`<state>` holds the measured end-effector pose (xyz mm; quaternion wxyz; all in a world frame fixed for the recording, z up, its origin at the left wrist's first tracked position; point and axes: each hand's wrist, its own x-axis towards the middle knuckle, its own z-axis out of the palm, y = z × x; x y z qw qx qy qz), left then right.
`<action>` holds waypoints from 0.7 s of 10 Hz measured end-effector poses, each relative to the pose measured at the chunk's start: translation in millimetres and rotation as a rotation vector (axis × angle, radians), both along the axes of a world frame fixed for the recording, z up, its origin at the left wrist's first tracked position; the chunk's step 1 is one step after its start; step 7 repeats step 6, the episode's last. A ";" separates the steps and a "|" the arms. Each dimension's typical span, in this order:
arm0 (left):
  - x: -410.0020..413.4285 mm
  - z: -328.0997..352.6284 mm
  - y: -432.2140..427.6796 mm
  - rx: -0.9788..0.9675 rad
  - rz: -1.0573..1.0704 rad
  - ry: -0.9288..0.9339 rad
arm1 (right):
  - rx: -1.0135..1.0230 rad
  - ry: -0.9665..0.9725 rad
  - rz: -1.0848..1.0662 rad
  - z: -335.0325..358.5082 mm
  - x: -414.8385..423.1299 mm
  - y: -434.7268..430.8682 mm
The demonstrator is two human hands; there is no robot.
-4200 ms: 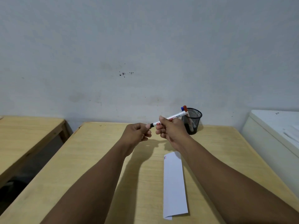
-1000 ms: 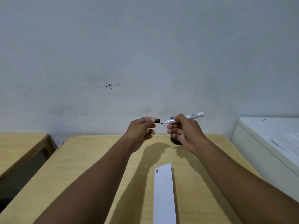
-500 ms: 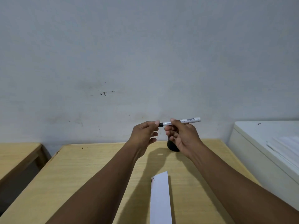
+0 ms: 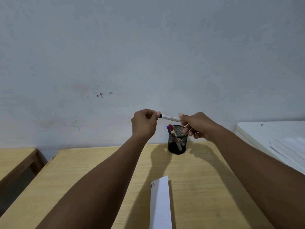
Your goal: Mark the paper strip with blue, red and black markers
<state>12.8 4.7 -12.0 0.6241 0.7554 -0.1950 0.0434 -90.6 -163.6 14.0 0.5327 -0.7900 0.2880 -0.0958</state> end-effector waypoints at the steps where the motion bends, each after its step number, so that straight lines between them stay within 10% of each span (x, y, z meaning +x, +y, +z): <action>1: 8.9 1.3 -8.1 0.111 0.028 -0.117 | -0.154 0.019 0.020 9.4 -2.7 -19.2; 7: 10.5 -16.0 -48.1 0.564 -0.138 -0.353 | -0.327 0.123 0.108 -14.4 9.4 -37.0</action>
